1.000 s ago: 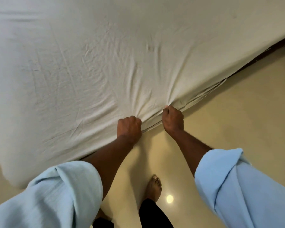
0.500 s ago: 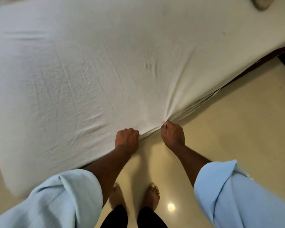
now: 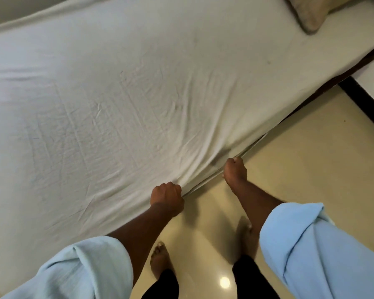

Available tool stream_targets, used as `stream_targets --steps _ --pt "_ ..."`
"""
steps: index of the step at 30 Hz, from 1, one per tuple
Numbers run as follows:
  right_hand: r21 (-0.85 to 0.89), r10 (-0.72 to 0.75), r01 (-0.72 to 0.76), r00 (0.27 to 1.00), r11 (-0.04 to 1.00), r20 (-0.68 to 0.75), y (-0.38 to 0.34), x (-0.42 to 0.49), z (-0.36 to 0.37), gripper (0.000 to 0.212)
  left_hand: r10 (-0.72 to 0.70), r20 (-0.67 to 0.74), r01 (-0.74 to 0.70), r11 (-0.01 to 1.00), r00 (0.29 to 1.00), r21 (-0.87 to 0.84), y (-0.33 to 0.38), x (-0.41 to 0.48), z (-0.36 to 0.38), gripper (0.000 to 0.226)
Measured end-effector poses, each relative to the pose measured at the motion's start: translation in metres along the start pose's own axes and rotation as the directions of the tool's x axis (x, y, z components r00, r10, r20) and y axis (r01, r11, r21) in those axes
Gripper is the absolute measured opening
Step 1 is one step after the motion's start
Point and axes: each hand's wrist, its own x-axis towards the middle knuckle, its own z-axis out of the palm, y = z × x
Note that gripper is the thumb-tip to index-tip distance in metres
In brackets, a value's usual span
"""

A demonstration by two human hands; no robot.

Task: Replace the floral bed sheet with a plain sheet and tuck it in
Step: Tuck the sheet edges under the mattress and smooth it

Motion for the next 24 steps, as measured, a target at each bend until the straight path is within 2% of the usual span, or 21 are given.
stream_targets --steps 2,4,6,7,9,12,16,20,22,23,24 --pt "0.160 0.032 -0.048 0.994 0.986 0.104 -0.008 0.016 -0.007 0.046 -0.007 0.028 0.008 0.998 1.000 -0.058 0.016 0.011 -0.001 0.033" --pt "0.204 0.013 -0.048 0.986 0.978 0.169 -0.020 0.037 -0.012 0.049 -0.033 0.043 0.037 0.993 0.999 -0.114 0.033 0.022 -0.002 0.036" --pt "0.170 -0.011 -0.020 0.984 0.985 0.176 -0.030 0.043 -0.010 0.056 -0.040 0.043 0.046 0.986 0.998 -0.157 0.038 0.029 -0.002 0.042" --pt "0.130 -0.023 -0.002 0.981 0.992 0.192 -0.029 0.056 -0.017 0.053 -0.059 0.056 0.068 0.982 0.997 -0.177 0.057 0.038 0.002 0.048" --pt "0.013 -0.159 0.159 0.975 0.987 0.155 -0.027 0.066 -0.016 0.038 -0.098 0.064 0.110 0.969 0.993 -0.220 0.071 0.048 0.006 0.061" --pt "-0.148 -0.339 0.365 0.925 0.919 0.174 -0.026 0.082 -0.040 0.034 -0.196 0.102 0.218 0.929 0.975 -0.299 0.109 0.067 0.007 0.075" --pt "-0.243 -0.504 0.539 0.842 0.807 0.192 -0.009 0.094 -0.060 0.034 -0.249 0.119 0.276 0.888 0.961 -0.369 0.146 0.089 0.009 0.073" --pt "-0.209 -0.517 0.542 0.840 0.814 0.167 0.012 0.102 -0.054 0.028 -0.283 0.126 0.310 0.864 0.951 -0.396 0.164 0.100 0.017 0.073" --pt "-0.221 -0.516 0.562 0.824 0.797 0.235 0.013 0.110 -0.052 0.029 -0.298 0.105 0.313 0.838 0.949 -0.446 0.162 0.105 0.026 0.074" --pt "-0.261 -0.537 0.606 0.791 0.751 0.292 0.014 0.117 -0.052 0.026 -0.310 0.080 0.309 0.820 0.947 -0.482 0.160 0.108 0.030 0.075" --pt "-0.319 -0.576 0.677 0.734 0.664 0.360 0.016 0.127 -0.052 0.022 -0.326 0.055 0.308 0.804 0.944 -0.509 0.158 0.112 0.035 0.075"
